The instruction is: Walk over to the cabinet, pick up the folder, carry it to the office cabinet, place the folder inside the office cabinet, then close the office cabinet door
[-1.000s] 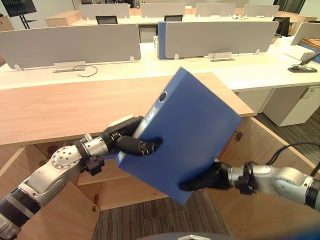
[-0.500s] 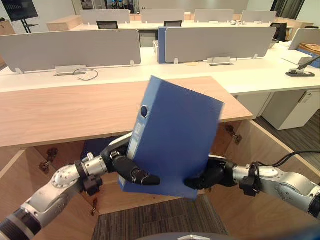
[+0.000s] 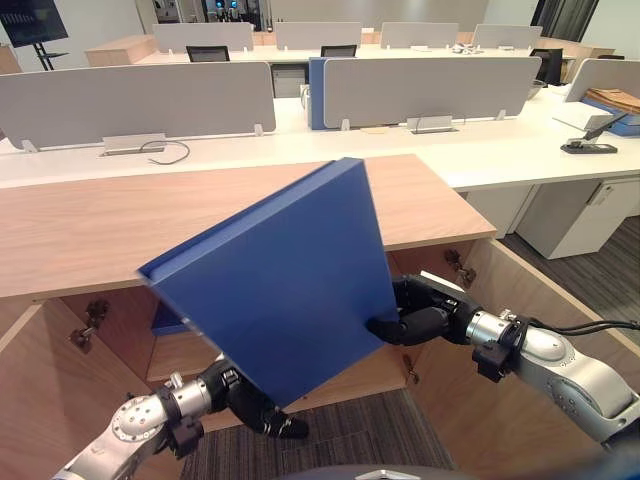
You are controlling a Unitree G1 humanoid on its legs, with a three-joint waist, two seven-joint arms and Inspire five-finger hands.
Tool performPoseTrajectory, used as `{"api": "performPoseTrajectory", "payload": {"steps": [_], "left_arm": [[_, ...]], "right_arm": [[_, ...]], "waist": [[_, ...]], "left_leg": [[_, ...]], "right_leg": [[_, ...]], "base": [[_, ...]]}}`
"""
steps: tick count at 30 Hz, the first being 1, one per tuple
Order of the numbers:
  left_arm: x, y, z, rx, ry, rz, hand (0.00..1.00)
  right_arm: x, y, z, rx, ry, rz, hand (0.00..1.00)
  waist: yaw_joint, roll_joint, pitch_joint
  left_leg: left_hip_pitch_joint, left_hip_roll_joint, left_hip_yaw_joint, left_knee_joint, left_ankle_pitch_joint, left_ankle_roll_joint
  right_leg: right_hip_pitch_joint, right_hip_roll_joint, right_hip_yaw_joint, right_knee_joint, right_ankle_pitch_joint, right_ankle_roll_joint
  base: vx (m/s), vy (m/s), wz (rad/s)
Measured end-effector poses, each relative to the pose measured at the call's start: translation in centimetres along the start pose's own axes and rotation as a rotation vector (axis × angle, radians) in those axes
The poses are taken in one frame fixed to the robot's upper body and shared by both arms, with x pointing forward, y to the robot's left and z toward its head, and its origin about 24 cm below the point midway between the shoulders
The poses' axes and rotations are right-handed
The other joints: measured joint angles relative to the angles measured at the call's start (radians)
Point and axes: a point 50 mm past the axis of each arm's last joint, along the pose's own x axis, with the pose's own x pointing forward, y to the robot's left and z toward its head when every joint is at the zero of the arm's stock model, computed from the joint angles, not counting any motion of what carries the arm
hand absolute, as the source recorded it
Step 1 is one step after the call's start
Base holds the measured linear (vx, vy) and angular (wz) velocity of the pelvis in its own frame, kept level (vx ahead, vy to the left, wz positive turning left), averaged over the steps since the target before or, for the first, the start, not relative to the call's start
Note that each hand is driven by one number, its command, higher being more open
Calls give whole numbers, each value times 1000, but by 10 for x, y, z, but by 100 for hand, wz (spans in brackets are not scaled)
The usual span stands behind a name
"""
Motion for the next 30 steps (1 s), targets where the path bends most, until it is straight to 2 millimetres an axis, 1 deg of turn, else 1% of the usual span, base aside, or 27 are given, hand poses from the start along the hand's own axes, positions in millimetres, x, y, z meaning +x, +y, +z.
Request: {"api": "performPoseTrajectory", "payload": {"steps": [1, 2, 3, 4, 5, 6, 7, 8, 9, 10, 12, 13, 16, 18, 21, 22, 23, 25, 26, 27, 28, 29, 30], "left_arm": [[2, -5, -13, -2, 70, -7, 100], [6, -19, -34, -22, 167, -52, 100], [11, -34, -50, -52, 236, -100, 100], [12, -41, -58, -78, 258, -114, 100], [14, -47, -69, -136, 281, -96, 100], [14, -45, -71, -146, 285, -72, 100], [13, -40, -75, -175, 290, -18, 100], [14, -39, -78, -192, 293, 10, 100], [16, -36, -85, -242, 301, 70, 100], [17, -36, -89, -262, 310, 91, 100], [21, -35, -103, -294, 372, 155, 100], [22, -35, -106, -298, 388, 167, 100], [24, -36, -117, -310, 448, 225, 100], [23, -37, -123, -321, 482, 248, 100], [21, -38, -133, -340, 543, 309, 100], [20, -39, -135, -337, 562, 327, 100], [18, -40, -139, -342, 586, 353, 100], [19, -41, -142, -332, 611, 379, 100], [18, -42, -144, -321, 634, 400, 100], [19, -42, -145, -312, 646, 410, 100], [19, -42, -145, -308, 653, 414, 100], [19, -42, -146, -302, 663, 432, 100], [19, -42, -146, -294, 668, 435, 100]], "right_arm": [[6, 10, 10, 49, -117, 31, 0], [12, 25, 30, 138, -319, 73, 0], [13, 38, 53, 222, -533, 120, 0], [13, 42, 65, 249, -625, 148, 0], [6, 44, 92, 258, -810, 184, 0], [2, 42, 100, 244, -867, 180, 0], [-2, 37, 113, 219, -947, 172, 0], [-4, 36, 117, 205, -976, 169, 0], [-7, 36, 121, 179, -1013, 183, 0], [-7, 37, 122, 174, -1018, 192, 0], [-2, 38, 117, 188, -982, 203, 0], [0, 37, 115, 189, -969, 195, 0], [7, 26, 104, 195, -886, 140, 0], [9, 20, 100, 164, -831, 104, 0], [13, 15, 97, 52, -756, 42, 0], [13, 15, 99, 3, -736, 34, 0], [15, 15, 104, -76, -720, 38, 0], [17, 17, 110, -132, -711, 70, 0], [20, 22, 117, -195, -693, 126, 0], [23, 26, 120, -230, -677, 167, 0], [25, 29, 121, -250, -665, 196, 0], [29, 37, 121, -291, -630, 277, 0], [30, 40, 120, -301, -614, 301, 0]], "waist": [[-9, 1, 0], [-16, 2, 0], [-17, 1, 1], [-17, 1, 0], [-12, -4, 0], [-8, -4, 0], [-6, -9, -4], [-6, -10, -4], [-7, -10, -4], [-9, -10, -4], [-15, -12, -3], [-16, -14, -1], [-16, -25, 12], [-16, -25, 20], [-15, -16, 34], [-15, -14, 36], [-16, -12, 42], [-16, -12, 44], [-17, -12, 47], [-17, -13, 50], [-17, -13, 49], [-16, -16, 50], [-16, -18, 51]], "left_leg": [[-2, 2, 1, 2, -1, -2], [-5, 5, 7, 4, -2, -4], [-6, 5, 10, 6, -3, -5], [-5, 5, 11, 9, -4, -6], [-8, 6, 13, 20, -11, -7], [-12, 6, 12, 26, -13, -7], [-13, 6, 4, 34, -18, -5], [-13, 6, 1, 36, -19, -5], [-14, 5, 1, 37, -21, -4], [-16, 5, 1, 38, -21, -3], [-26, 5, 1, 38, -21, -3], [-32, 5, 0, 38, -21, -3], [-41, 6, 0, 39, -19, -2], [-47, 6, 0, 40, -19, -2], [-50, 7, 0, 39, -19, -2], [-49, 7, 0, 39, -19, -2], [-46, 8, 0, 39, -19, -2], [-46, 8, -1, 39, -19, -2], [-41, 9, -1, 39, -19, -2], [-35, 9, -1, 39, -19, -1], [-33, 9, -1, 39, -20, -1], [-33, 10, -2, 39, -21, 0], [-33, 10, -2, 40, -22, 0]], "right_leg": [[-3, 3, 1, 0, 0, 0], [-9, 6, 6, 2, 0, -1], [-11, 9, 9, 2, 0, -1], [-10, 10, 10, 2, 0, -1], [-10, 11, 12, 1, 0, -1], [-9, 10, 10, -1, 0, -1], [-4, 10, 6, -4, 0, -2], [1, 9, 5, -8, 1, -2], [6, 8, 6, -19, 3, -4], [5, 7, 6, -23, 5, -6], [3, 7, 6, -39, 13, -6], [3, 7, 6, -45, 16, -6], [1, 9, 7, -63, 32, -11], [-3, 9, 6, -64, 33, -11], [-6, 11, 7, -63, 33, -11], [-5, 12, 7, -63, 33, -11], [-4, 12, 8, -63, 33, -11], [-3, 13, 9, -63, 33, -11], [2, 13, 9, -63, 33, -11], [7, 13, 9, -64, 33, -11], [9, 14, 9, -64, 32, -11], [9, 14, 9, -64, 32, -12], [9, 14, 9, -64, 32, -12]], "base": [[-2, -29, -9], [2, -32, -12], [5, -21, -11], [2, -8, -7], [0, 0, 0], [-29, -6, 5], [-31, -7, 10], [-52, 1, 8], [-39, 12, 2], [-57, 17, -1], [-53, 8, -1], [-35, 3, 0], [11, 0, 0], [41, 3, 0], [39, 3, -2], [31, -2, -4], [23, -2, -4], [0, 0, 0], [-36, 0, 0], [-46, 3, 0], [-68, 4, 0], [-75, 3, 0], [-76, 3, 0]]}}
